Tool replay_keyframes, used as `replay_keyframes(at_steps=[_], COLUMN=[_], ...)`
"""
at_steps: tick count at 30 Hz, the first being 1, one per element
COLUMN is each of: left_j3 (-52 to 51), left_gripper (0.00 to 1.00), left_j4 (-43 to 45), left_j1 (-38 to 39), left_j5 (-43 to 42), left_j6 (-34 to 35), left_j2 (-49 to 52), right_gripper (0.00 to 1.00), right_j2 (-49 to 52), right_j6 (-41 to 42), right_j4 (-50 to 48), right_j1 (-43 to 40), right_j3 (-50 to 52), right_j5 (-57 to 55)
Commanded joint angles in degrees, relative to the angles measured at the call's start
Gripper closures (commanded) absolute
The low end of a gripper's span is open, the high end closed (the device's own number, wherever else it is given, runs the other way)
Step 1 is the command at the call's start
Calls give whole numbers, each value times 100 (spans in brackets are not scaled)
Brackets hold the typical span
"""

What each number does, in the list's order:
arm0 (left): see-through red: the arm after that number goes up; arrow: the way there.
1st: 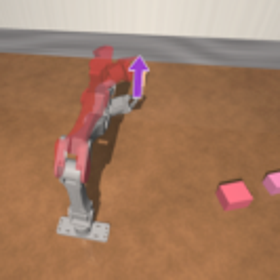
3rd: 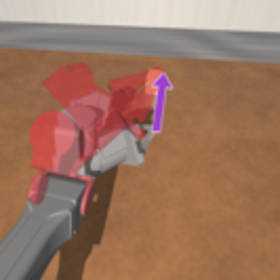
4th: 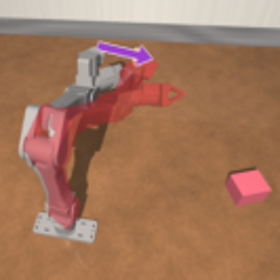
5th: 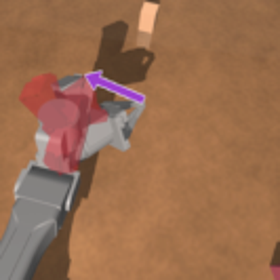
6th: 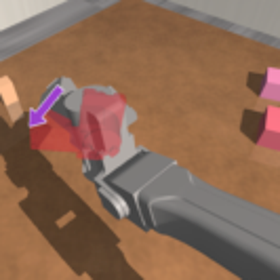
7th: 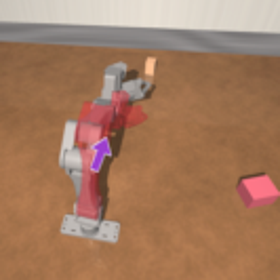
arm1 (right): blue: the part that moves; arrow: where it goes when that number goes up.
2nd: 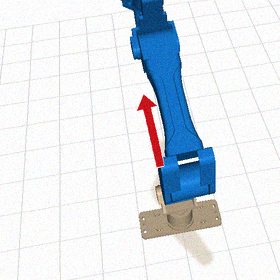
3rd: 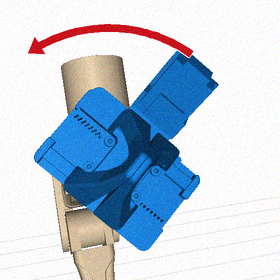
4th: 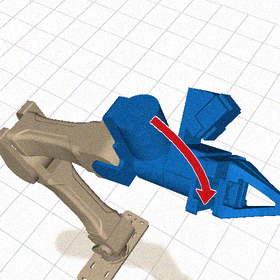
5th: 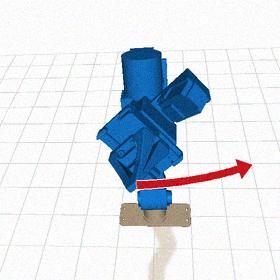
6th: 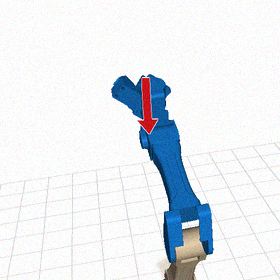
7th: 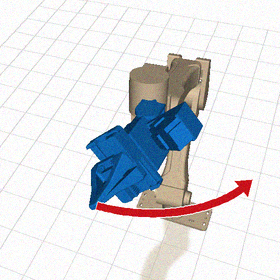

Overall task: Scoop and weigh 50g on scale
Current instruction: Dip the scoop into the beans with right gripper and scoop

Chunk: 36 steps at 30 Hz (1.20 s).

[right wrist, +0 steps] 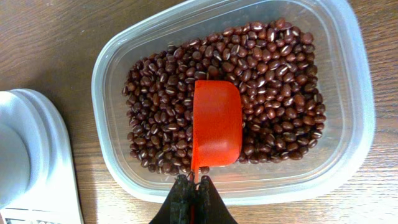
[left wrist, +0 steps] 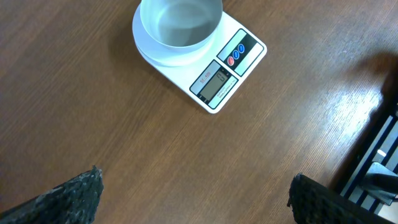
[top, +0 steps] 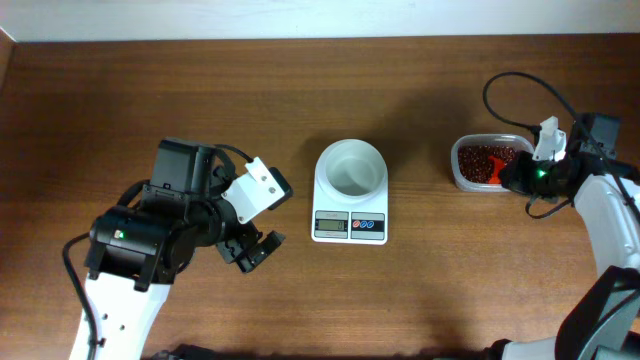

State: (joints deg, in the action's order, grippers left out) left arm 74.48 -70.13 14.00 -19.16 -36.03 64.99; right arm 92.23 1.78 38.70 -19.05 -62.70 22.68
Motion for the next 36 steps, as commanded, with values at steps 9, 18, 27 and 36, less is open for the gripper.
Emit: replay_keyframes(at_steps=[9,18,27,36], left_j3=[96,96,96,96], left_gripper=[1,1,1,1], left_j4=[-7,-7,-7,-7], left_j1=[-28,-28,-28,-28], left_j5=[-101,-101,-101,-101], left_j6=[-87,-87,-87,-87], left_j2=[-20,-20,-20,-20], right_gripper=[96,96,96,96], right_j2=[557,557,557,557], right_j6=[608,621,597,446], right_j4=[28,120,146,245], right_j1=[-55,-970,-1598,-1821], right_j3=[-52,-52,-52,-52], right_j5=[343,1449,2544,3427])
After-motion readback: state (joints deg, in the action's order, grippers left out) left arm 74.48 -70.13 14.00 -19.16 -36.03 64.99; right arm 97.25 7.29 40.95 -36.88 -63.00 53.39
